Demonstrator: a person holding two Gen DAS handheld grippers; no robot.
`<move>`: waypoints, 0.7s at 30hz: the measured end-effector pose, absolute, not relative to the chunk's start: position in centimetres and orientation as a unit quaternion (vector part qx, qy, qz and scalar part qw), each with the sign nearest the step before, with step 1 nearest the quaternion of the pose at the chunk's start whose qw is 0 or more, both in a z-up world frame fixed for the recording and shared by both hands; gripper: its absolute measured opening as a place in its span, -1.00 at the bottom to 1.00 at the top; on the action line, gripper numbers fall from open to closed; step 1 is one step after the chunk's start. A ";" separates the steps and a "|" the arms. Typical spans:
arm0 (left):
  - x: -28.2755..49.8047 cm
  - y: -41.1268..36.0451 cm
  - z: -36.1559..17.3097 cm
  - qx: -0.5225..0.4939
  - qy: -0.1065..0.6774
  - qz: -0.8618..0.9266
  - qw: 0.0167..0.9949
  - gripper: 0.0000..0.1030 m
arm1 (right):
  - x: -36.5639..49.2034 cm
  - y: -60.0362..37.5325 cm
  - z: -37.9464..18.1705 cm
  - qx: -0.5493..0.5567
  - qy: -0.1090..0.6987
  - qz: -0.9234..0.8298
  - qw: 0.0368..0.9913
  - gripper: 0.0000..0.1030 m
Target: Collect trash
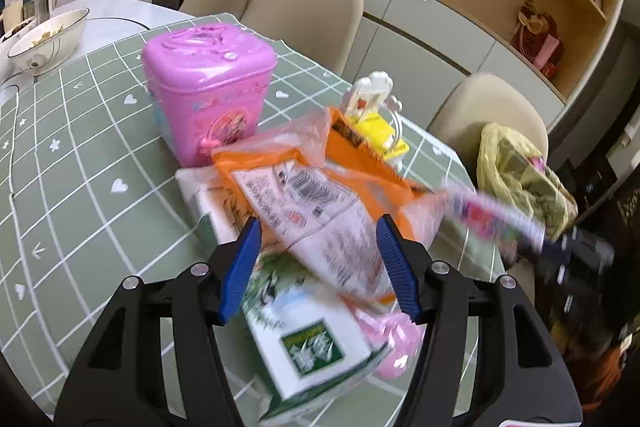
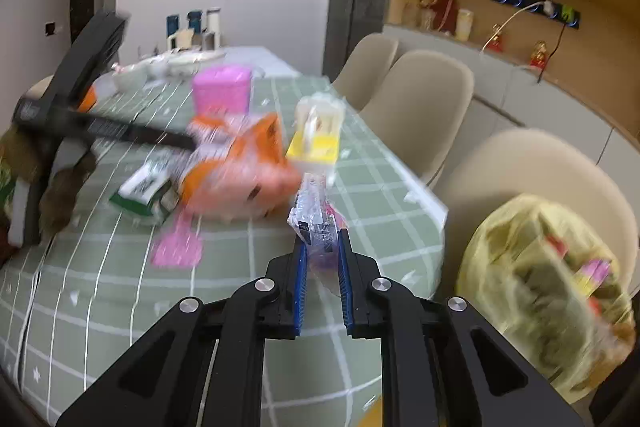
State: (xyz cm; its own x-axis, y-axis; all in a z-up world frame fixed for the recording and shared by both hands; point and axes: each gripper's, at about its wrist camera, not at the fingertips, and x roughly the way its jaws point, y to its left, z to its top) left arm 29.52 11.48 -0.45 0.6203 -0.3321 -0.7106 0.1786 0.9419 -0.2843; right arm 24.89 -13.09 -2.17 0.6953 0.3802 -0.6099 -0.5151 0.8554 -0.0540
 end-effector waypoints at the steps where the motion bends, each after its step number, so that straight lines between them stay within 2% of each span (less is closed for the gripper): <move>1: 30.0 11.2 -0.5 -0.090 0.408 -0.136 0.898 0.10 | 24.5 -12.9 -2.8 -0.111 0.315 0.258 0.907 -0.70; 5: 31.1 10.3 -0.5 -0.080 0.403 -0.123 0.903 0.10 | 23.2 -12.3 -4.1 -0.097 0.340 0.308 0.883 -0.67; 9: 30.8 10.1 -0.6 -0.073 0.401 -0.130 0.904 0.10 | 22.2 -12.5 -4.2 -0.082 0.354 0.331 0.871 -0.34; 11: 30.5 10.4 -0.4 -0.072 0.396 -0.128 0.906 0.10 | 21.8 -12.7 -3.6 -0.066 0.354 0.338 0.869 -0.30; 14: 30.3 11.3 0.3 -0.081 0.388 -0.122 0.910 0.10 | 21.6 -13.2 -2.3 -0.029 0.346 0.348 0.871 -0.10; 21: 30.0 12.2 0.9 -0.088 0.383 -0.114 0.912 0.10 | 24.5 -13.5 -1.8 0.025 0.343 0.271 0.899 -0.03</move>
State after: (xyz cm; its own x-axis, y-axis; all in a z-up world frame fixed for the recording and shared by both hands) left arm 30.02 12.21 0.85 0.6801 -0.2758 -0.6793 0.1405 0.9584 -0.2484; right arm 24.54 -13.54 -1.82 0.6171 0.5048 -0.6036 -0.4702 0.8516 0.2315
